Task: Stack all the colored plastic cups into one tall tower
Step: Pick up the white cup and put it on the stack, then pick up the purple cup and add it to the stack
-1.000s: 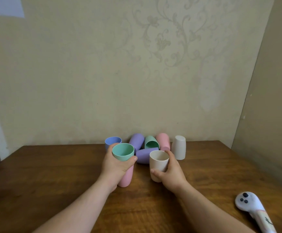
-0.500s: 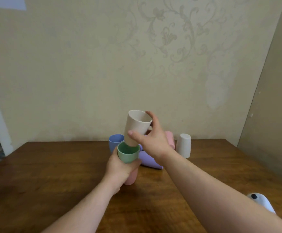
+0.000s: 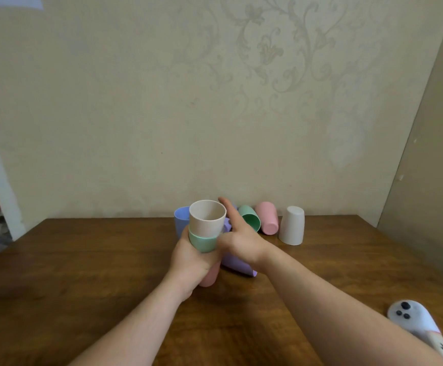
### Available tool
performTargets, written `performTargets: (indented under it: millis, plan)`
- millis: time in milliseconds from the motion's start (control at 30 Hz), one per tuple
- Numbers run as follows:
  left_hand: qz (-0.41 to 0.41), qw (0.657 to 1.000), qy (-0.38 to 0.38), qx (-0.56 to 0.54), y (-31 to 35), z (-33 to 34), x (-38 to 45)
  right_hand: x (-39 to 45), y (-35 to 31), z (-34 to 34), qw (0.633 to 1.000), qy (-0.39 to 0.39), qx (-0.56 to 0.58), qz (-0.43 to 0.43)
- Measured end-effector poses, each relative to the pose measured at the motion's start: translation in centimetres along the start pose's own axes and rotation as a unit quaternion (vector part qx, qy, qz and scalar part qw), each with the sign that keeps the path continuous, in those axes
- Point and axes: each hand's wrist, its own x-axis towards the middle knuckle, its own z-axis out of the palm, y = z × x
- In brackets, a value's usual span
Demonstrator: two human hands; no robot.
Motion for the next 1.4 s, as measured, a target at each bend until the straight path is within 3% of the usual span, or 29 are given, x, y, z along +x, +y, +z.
performTargets:
  millis: [67,133,200,567,800,967,1233,1400]
  plan:
    - [-0.004,1.0,0.008,-0.01,-0.5,-0.1,0.1,-0.4,1.4,-1.5,0.993,0.014,-0.115,0.025]
    - [0.001,1.0,0.019,-0.01,-1.0,-0.1,0.2,-1.5,3.5,-2.1,0.96,-0.009,-0.272,0.069]
    - [0.005,1.0,0.019,-0.009,-1.0,0.0,0.2,-2.3,5.5,-2.3,0.946,-0.011,-0.312,0.082]
    - [0.028,0.999,0.003,-0.023,0.9,0.7,-1.1,-3.7,5.3,-4.5,0.944,0.041,-0.301,0.13]
    - [0.021,1.0,-0.001,-0.018,0.8,0.0,-1.2,-3.6,3.9,-6.3,0.951,0.12,-0.267,0.1]
    - [0.009,1.0,0.011,-0.012,0.3,0.2,-1.3,-3.1,4.4,-5.3,0.951,0.133,-0.248,0.129]
    - [-0.01,1.0,-0.001,-0.019,-0.3,-0.1,-1.1,-2.3,5.3,-3.3,0.952,0.121,-0.264,0.094]
    - [0.02,0.999,-0.011,-0.043,1.0,-1.2,-0.9,-2.6,6.1,-2.1,0.967,0.166,-0.175,0.085]
